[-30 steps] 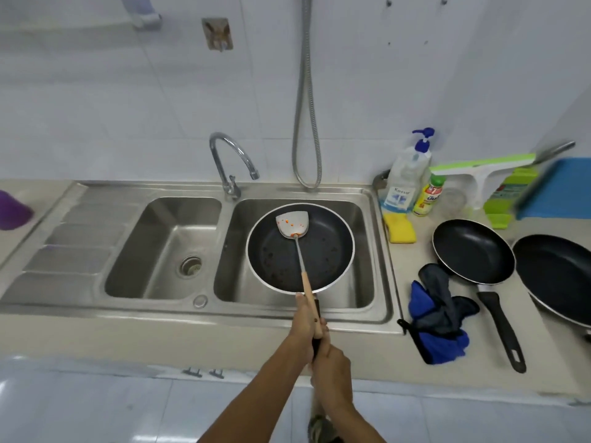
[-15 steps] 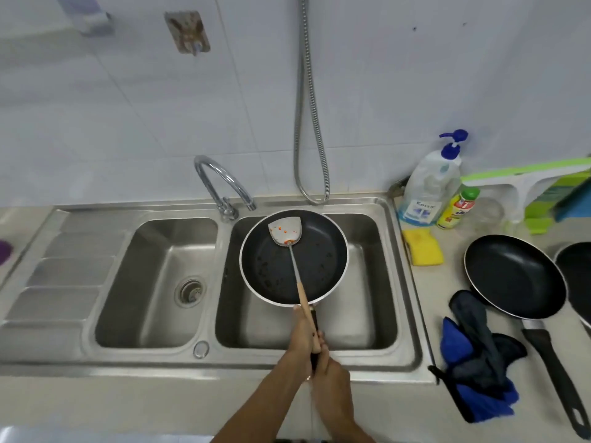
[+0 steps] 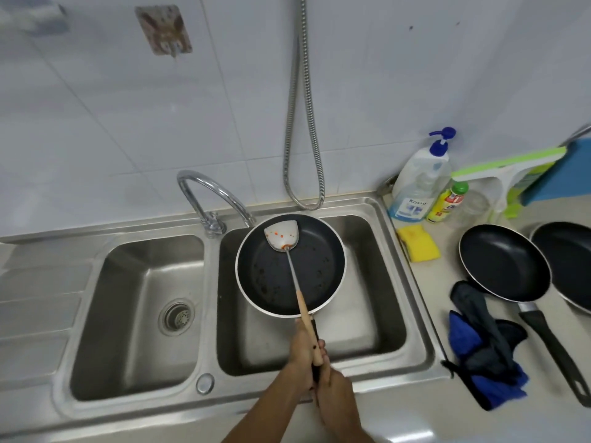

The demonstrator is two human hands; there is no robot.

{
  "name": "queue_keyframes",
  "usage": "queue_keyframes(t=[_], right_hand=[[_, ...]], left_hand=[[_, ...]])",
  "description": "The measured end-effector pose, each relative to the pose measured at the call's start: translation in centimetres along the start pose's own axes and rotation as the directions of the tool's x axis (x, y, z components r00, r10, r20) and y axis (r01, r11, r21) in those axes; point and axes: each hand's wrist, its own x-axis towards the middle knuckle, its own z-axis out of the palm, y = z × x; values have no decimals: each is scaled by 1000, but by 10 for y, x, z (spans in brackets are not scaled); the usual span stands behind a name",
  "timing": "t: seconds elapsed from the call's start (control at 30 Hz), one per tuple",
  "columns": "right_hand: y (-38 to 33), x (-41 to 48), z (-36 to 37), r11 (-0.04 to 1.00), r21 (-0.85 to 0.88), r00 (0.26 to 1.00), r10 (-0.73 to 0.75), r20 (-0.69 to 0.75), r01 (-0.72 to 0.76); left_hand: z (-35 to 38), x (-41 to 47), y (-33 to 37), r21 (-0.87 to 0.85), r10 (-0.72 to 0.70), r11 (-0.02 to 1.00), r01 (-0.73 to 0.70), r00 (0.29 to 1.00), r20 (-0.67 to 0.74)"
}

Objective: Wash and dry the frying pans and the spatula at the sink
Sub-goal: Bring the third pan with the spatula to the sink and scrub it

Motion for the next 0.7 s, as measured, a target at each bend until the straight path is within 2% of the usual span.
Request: queue_keyframes(t=[0.2, 0.3, 0.43, 0.53, 0.7], right_hand=[[5, 7, -20, 997, -76, 996, 5, 88, 2], [-2, 10, -40, 984, -158, 990, -59, 127, 79], [-14, 18, -64, 995, -13, 994, -97, 49, 98], [-31, 25, -62, 987, -85, 990, -141, -24, 138], [-58, 34, -36, 928, -312, 978, -210, 14, 203]], left_hand=[[-8, 16, -1, 56, 20, 998, -21, 999, 31], [-9, 17, -2, 63, 28, 998, -30, 999, 35], [-12, 19, -2, 106, 65, 992, -67, 998, 22], [-13, 19, -4, 94, 61, 993, -65, 997, 48], [-15, 18, -8, 21, 66, 998, -68, 995, 78]])
